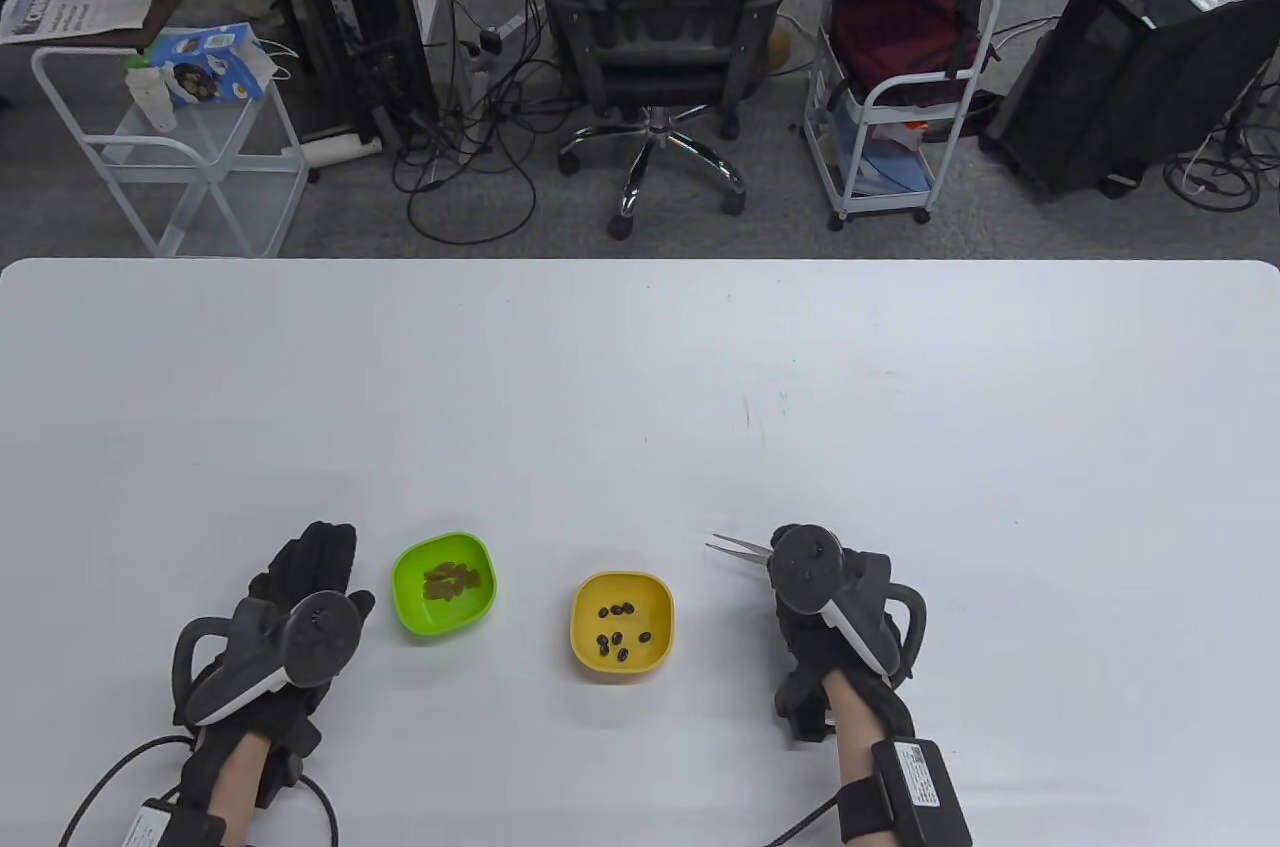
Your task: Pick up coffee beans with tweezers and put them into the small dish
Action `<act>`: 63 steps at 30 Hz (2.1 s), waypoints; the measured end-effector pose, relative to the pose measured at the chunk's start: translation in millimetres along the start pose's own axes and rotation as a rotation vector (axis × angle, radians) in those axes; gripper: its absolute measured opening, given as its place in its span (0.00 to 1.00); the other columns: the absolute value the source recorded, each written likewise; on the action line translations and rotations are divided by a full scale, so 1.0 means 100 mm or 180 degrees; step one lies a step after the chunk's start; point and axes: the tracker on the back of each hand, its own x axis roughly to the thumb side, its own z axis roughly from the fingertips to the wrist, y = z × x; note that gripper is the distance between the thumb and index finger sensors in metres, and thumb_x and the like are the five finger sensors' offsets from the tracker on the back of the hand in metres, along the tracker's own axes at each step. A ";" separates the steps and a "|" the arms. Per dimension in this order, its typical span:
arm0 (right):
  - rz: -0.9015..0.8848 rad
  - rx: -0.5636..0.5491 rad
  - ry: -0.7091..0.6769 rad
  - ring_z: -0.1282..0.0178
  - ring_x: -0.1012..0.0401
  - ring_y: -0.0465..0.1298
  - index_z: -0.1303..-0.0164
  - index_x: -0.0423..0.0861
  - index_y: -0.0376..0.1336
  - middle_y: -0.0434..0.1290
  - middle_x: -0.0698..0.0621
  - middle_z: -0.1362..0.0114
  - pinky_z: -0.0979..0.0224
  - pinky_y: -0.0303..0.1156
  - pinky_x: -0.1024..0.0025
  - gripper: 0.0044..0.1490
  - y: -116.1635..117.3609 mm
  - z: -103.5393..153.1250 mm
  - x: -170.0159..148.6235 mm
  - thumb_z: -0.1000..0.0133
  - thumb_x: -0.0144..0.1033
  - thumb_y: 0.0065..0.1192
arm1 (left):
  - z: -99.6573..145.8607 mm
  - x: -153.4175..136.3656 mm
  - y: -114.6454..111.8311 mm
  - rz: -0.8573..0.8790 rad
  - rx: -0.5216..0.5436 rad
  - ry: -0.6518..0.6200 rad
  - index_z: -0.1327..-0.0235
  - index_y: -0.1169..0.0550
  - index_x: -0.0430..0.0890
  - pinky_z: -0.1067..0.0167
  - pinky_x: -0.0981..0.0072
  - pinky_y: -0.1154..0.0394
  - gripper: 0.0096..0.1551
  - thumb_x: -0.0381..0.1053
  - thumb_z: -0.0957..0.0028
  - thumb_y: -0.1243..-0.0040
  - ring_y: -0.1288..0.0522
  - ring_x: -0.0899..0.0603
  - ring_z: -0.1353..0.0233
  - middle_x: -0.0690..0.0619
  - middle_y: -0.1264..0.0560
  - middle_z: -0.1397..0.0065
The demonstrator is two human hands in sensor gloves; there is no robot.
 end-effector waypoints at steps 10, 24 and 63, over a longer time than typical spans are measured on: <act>0.0438 0.0154 0.0097 0.46 0.56 0.79 0.33 0.48 0.61 0.75 0.53 0.41 0.20 0.65 0.41 0.29 0.12 -0.05 -0.01 0.45 0.39 0.53 | 0.00 -0.01 0.01 0.0018 -0.0018 0.0024 0.12 0.52 0.31 0.25 0.29 0.37 0.43 0.53 0.35 0.67 0.39 0.22 0.15 0.29 0.49 0.10; 0.1136 0.0180 0.0038 0.45 0.55 0.79 0.36 0.50 0.64 0.76 0.53 0.41 0.21 0.66 0.41 0.28 0.16 -0.03 0.12 0.47 0.42 0.56 | -0.01 -0.01 0.00 0.0036 -0.0035 0.0016 0.12 0.52 0.31 0.26 0.29 0.37 0.44 0.54 0.35 0.66 0.39 0.22 0.15 0.29 0.49 0.10; 0.0521 -0.0072 -0.0556 0.17 0.38 0.65 0.19 0.45 0.50 0.60 0.42 0.15 0.18 0.57 0.36 0.44 -0.52 0.43 0.28 0.46 0.46 0.53 | 0.06 0.01 0.02 0.0032 0.0103 -0.0040 0.12 0.52 0.32 0.26 0.29 0.37 0.45 0.55 0.35 0.65 0.40 0.22 0.15 0.30 0.49 0.09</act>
